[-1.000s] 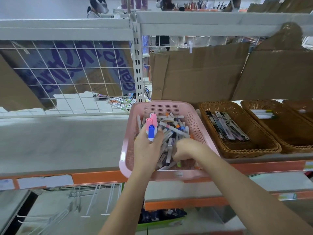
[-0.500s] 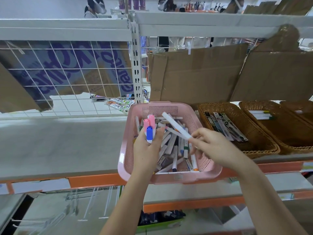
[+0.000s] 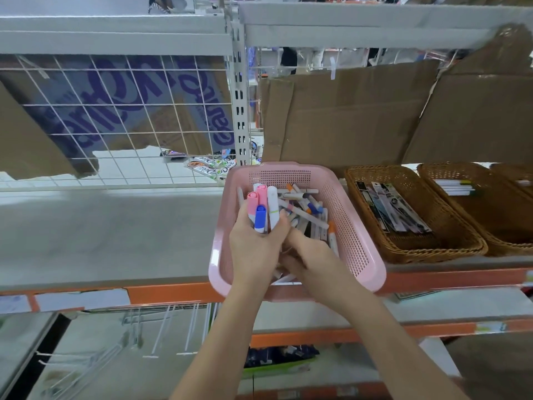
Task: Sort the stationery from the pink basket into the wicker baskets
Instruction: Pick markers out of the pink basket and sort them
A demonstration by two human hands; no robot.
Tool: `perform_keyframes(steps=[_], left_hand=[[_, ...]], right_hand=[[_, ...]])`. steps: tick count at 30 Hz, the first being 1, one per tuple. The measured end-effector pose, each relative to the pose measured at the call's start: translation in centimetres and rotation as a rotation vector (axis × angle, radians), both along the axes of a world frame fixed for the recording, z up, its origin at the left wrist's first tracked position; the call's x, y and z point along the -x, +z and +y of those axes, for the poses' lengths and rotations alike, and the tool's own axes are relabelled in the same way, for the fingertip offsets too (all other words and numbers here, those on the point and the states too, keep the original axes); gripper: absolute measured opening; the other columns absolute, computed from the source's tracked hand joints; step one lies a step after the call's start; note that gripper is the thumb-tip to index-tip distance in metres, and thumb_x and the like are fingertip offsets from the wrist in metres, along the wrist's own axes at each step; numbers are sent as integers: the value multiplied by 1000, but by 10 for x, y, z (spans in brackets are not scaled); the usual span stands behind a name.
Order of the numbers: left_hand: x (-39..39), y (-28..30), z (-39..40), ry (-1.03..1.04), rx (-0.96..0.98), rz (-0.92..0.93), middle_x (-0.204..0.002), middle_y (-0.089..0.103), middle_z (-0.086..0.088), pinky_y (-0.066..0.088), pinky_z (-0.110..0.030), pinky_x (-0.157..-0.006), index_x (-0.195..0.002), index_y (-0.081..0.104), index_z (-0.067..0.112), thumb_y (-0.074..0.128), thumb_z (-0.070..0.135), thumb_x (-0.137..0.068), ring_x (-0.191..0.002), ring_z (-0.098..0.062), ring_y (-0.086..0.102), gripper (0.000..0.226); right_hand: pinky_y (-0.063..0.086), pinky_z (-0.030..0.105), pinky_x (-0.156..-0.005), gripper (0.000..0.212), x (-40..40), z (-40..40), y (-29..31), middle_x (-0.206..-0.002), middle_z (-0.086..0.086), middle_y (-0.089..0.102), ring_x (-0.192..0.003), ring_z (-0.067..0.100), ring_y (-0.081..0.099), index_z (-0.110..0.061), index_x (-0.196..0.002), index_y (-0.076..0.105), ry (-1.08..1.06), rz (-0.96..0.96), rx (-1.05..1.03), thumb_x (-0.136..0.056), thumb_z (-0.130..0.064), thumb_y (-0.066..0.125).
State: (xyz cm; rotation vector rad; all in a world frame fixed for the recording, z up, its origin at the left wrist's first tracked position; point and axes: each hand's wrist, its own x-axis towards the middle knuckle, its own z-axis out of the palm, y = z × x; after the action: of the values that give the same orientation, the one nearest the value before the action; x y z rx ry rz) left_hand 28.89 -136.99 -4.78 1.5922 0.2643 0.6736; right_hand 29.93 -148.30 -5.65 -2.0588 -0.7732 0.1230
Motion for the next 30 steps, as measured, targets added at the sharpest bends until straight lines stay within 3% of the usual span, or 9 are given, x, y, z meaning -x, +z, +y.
perform_keyframes(steps=[2, 4, 7, 12, 15, 18, 21, 25, 30], left_hand=[[0, -3, 0, 20, -23, 10, -60, 58, 16, 39, -7, -47, -72, 53, 28, 66, 23, -81, -53, 2, 51, 17], [-1, -3, 1, 27, -26, 20, -60, 57, 13, 39, -8, -45, -72, 53, 25, 64, 23, -81, -51, 0, 48, 14], [-3, -3, 2, 48, -18, 16, -57, 56, 14, 37, -7, -46, -72, 52, 25, 64, 24, -83, -50, 0, 46, 16], [-3, 0, 0, -37, -85, -28, -59, 57, 23, 36, -5, -49, -77, 52, 28, 65, 25, -86, -52, 4, 49, 17], [-2, 0, -2, -75, -146, -42, -70, 62, 27, 39, -4, -55, -87, 57, 27, 66, 27, -86, -61, 8, 56, 9], [-4, 2, -5, -52, -166, -57, -65, 58, 28, 37, -6, -53, -83, 54, 28, 65, 29, -86, -58, 7, 52, 11], [-10, 10, -12, -28, -186, -52, -58, 52, 26, 32, -13, -51, -73, 45, 33, 63, 31, -86, -52, 2, 44, 22], [-12, 25, -43, -4, -225, -121, -55, 50, 26, 32, -9, -49, -67, 40, 30, 63, 21, -86, -49, 4, 43, 31], [-17, 40, -111, -20, -214, -173, -55, 49, 23, 34, -8, -51, -67, 41, 30, 61, 22, -85, -51, 3, 42, 28]], right_hand=[[49, 18, -74, 13, -1, 1, 0, -88, -8, 64, -86, 3, 60, -14, -102, 56, -5, -91, 33, -91, -8, 53], [46, 12, -67, 12, -3, 0, 1, -80, -19, 57, -78, -4, 58, -21, -91, 56, -7, -124, 83, -91, -10, 52], [41, 10, -63, 10, -11, -7, -1, -84, -17, 56, -75, -1, 55, -25, -90, 57, -60, -148, 237, -94, -19, 51], [51, 32, -75, 18, -20, -14, -1, -93, -6, 59, -84, 9, 56, -21, -96, 60, -181, -144, 440, -97, -32, 46], [51, 33, -74, 17, -24, -14, 3, -93, -4, 59, -82, 12, 56, -20, -93, 57, -168, -167, 546, -97, -32, 46], [48, 31, -74, 16, -27, -20, 8, -92, -3, 56, -82, 14, 54, -16, -96, 57, -110, -231, 636, -98, -29, 47], [40, 26, -68, 12, -29, -35, 17, -84, -5, 49, -77, 13, 49, -18, -87, 50, -54, -307, 678, -97, -25, 48], [41, 25, -62, 13, -32, -72, 36, -79, -7, 50, -75, 12, 52, -20, -84, 49, -53, -381, 705, -96, -24, 48], [44, 33, -75, 12, -40, -151, 63, -93, -2, 55, -86, 16, 50, -17, -93, 55, -128, -415, 706, -97, -24, 46]])
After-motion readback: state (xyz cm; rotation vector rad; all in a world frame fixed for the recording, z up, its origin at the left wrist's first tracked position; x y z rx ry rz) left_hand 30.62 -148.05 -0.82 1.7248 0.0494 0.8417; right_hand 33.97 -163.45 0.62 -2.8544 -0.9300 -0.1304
